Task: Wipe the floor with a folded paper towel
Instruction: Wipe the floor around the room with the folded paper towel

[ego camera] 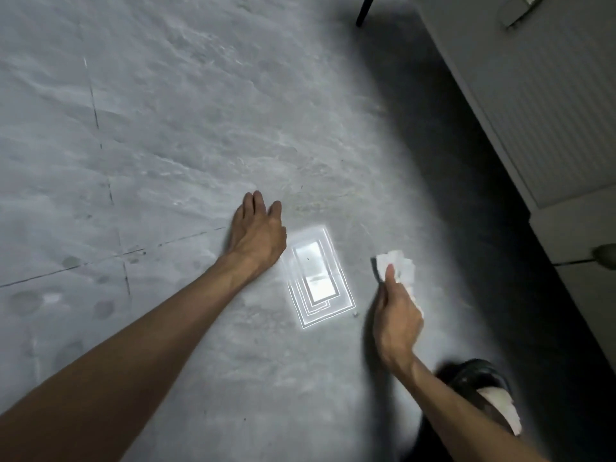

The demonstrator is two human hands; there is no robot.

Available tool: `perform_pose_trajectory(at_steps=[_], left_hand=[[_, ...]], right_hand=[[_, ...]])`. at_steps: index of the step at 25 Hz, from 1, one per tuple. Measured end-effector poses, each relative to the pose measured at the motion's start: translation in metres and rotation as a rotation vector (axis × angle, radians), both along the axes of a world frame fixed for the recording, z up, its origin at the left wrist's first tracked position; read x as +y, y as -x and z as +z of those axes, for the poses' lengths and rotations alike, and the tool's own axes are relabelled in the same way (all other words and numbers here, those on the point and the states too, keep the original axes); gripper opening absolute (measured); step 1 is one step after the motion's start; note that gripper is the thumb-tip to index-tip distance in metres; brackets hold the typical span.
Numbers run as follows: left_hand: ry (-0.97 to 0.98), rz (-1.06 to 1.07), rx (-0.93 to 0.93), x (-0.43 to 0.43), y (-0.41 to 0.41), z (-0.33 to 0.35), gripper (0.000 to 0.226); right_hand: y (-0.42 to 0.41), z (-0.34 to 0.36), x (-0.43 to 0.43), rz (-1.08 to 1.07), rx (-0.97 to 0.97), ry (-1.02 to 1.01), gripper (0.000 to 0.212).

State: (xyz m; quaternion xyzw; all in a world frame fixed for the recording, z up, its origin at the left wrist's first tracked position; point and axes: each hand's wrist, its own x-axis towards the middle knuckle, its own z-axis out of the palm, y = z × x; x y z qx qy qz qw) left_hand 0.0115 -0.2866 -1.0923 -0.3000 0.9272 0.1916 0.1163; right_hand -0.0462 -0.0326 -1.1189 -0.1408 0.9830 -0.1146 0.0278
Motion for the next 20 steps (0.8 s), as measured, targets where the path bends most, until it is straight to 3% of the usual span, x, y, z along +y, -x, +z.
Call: perform_pose_trajectory(at_steps=[4, 6, 8, 9, 11, 13, 16, 18, 20], left_hand=[[0.000, 0.014, -0.071, 0.015, 0.007, -0.002, 0.060], [-0.020, -0.040, -0.161, 0.029, 0.001, 0.000, 0.058], [0.009, -0.021, -0.230, 0.034, 0.001, 0.000, 0.059], [0.047, 0.006, -0.250, 0.034, 0.006, 0.000, 0.061], [0.050, 0.063, -0.224, 0.035, 0.023, 0.003, 0.062], [0.040, 0.034, -0.105, 0.046, 0.038, 0.007, 0.058], [0.010, -0.081, -0.049, 0.084, 0.045, 0.009, 0.055], [-0.014, -0.110, -0.114, 0.103, 0.045, 0.007, 0.056], [-0.012, -0.132, -0.151, 0.108, 0.044, 0.006, 0.055]], right_hand=[[-0.070, 0.005, -0.040, 0.789, -0.008, -0.063, 0.067], [-0.082, 0.007, -0.030, 0.976, -0.073, -0.093, 0.065], [-0.069, 0.007, -0.010, 1.110, 0.011, -0.067, 0.058], [-0.052, 0.002, -0.001, 1.084, 0.068, -0.047, 0.057], [-0.009, -0.007, 0.035, 0.809, 0.096, -0.009, 0.060], [0.015, -0.008, 0.087, 0.347, 0.075, -0.010, 0.059], [-0.020, -0.006, 0.147, -0.355, -0.095, 0.038, 0.046], [-0.068, -0.005, 0.139, -0.527, -0.106, 0.065, 0.045], [-0.101, -0.007, 0.098, -0.442, -0.114, 0.077, 0.045]])
